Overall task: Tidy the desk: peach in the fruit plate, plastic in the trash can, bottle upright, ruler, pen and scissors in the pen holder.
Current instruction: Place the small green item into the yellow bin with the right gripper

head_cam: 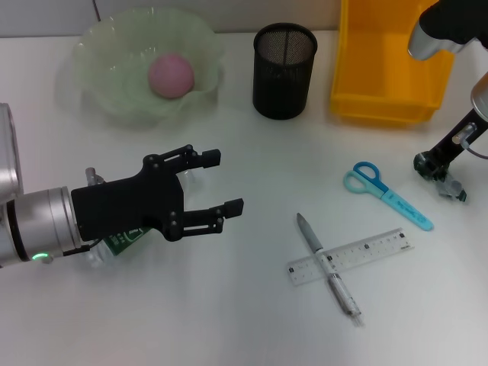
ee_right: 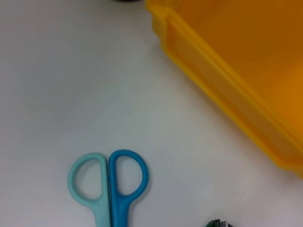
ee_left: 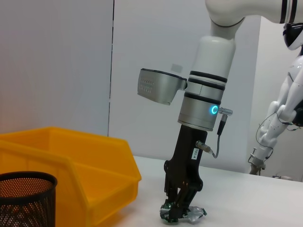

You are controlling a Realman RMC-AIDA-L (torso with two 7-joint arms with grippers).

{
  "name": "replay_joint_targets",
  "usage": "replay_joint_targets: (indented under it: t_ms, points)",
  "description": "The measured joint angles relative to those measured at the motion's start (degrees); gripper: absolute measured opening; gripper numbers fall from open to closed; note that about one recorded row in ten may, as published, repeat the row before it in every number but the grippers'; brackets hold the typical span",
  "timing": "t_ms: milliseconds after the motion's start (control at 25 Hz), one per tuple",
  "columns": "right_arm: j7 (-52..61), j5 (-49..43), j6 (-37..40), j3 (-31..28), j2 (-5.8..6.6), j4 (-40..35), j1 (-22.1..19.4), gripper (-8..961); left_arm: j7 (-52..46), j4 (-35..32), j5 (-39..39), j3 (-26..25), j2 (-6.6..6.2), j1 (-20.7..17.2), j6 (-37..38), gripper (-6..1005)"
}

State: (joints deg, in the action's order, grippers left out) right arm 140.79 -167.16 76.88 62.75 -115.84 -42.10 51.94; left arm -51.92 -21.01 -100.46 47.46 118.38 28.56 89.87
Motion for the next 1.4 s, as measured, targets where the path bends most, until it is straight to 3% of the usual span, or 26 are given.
replay_joint_targets:
  t_ms: [600, 1040, 1400]
  points:
    - [-0.5, 0.07, 0.79, -0.21, 0.0, -0.78, -0.02, 188, 0.09, 0.09, 0.0, 0.0, 0.0, 0.0, -0.11, 832]
    - [-0.52, 0.7, 9.74, -0.58, -1.02, -16.83, -2.87, 188, 0.37, 0.09, 0.0, 0.0, 0.0, -0.16, 0.02, 831]
    - [-0.58, 2.23, 11.52, -0.62, -1.15, -21.48, -2.73, 189, 0.36, 0.09, 0.0, -0.06, 0.0, -0.23, 0.13, 831]
